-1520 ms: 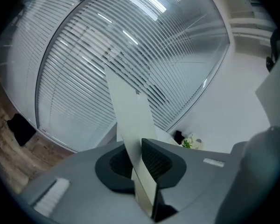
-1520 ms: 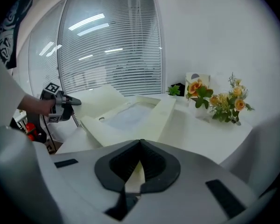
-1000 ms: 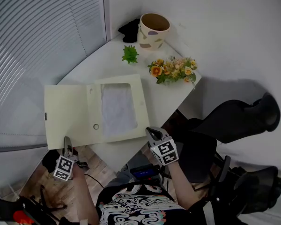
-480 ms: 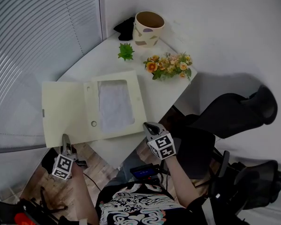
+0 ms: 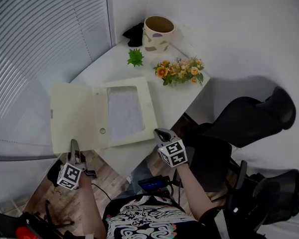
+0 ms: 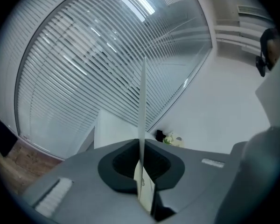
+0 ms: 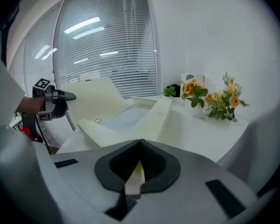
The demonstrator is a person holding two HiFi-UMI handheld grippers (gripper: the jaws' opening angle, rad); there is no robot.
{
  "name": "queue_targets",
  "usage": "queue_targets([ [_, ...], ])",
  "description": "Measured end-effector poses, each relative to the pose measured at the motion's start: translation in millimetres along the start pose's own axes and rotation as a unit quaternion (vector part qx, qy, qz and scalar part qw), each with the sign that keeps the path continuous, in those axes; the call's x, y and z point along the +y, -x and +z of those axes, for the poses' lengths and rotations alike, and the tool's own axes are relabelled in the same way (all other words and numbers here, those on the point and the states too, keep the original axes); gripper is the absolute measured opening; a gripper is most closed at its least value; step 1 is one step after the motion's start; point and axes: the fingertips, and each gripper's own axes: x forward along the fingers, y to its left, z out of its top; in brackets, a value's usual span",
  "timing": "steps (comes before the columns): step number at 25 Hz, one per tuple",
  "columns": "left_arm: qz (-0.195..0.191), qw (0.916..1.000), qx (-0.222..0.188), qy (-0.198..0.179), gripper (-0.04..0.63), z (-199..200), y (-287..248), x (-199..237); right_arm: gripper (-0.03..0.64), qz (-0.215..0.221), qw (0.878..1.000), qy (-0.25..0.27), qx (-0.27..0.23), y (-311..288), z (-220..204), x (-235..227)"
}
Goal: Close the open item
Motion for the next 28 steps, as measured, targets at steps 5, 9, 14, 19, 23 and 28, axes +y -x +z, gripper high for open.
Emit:
queue_targets([
  [5, -0.023, 0.9995, 0.002, -0.019, 0.003, 1, 0, -16, 0.003, -0.006, 1.0, 0.008, 0.003, -1, 0, 0],
  [9, -0.04, 0.9987, 0.007, -0.032, 0.005, 2, 0, -27, 0.003, -0.007, 1.0, 0.014, 0.005, -2, 0, 0],
  [14, -0.057, 0.997, 0.014, -0.05, 0.005, 0, 0, -38, 0.003, -0.009, 1.0, 0.017, 0.008, -2, 0, 0],
  [19, -0.076, 0.9949, 0.02, -0.063, 0.006, -2, 1, -50, 0.003, -0.011, 1.0, 0.023, 0.01, -2, -1, 1],
  [23, -0.102, 0.992, 0.031, -0.067, 0.011, -4, -2, -64, 0.003, -0.012, 1.0, 0.024, 0.012, -2, 0, 1],
  [28, -0.122, 0.9883, 0.04, -0.082, 0.014, -8, -2, -77, 0.003, -0.015, 1.0, 0.024, 0.013, -3, 0, 0],
])
